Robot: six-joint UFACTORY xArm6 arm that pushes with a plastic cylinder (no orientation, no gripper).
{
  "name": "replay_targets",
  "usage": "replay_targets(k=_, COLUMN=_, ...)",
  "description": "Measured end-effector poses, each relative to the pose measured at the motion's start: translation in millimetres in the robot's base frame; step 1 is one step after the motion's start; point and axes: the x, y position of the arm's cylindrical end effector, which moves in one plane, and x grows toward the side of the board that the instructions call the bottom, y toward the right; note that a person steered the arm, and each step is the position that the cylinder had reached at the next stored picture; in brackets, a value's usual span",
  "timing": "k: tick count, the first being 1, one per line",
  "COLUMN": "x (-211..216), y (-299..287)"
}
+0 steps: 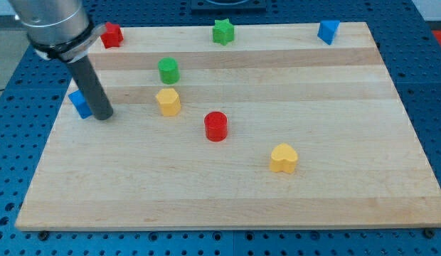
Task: Move the yellow hexagon to the center right of the board
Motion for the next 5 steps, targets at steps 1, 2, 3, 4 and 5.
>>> replay_targets(k=1, x=-21, y=22)
replay_targets(k=2, x=-19, y=56)
replay_targets(k=3, x=-13, y=81)
replay_targets(k=4, x=-3, y=112)
replay_targets(k=5, x=8, y=147)
